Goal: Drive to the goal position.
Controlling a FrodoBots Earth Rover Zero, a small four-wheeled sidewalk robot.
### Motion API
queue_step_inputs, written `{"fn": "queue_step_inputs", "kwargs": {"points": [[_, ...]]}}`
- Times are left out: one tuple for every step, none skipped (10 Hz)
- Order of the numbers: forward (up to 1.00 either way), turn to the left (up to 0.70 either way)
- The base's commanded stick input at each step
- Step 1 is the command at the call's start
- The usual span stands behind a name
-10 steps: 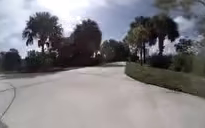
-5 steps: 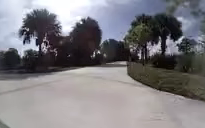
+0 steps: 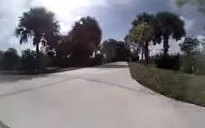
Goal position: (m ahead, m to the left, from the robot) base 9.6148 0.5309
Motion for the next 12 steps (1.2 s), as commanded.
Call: {"fn": "queue_step_inputs", "kwargs": {"points": [[0.79, 0.00], [0.83, 0.00], [0.83, 0.00], [0.82, 0.00], [0.82, 0.00], [0.82, 0.00], [0.82, 0.00], [0.82, 0.00], [0.82, 0.00], [0.82, 0.00], [0.82, 0.00], [0.81, 0.00]]}}
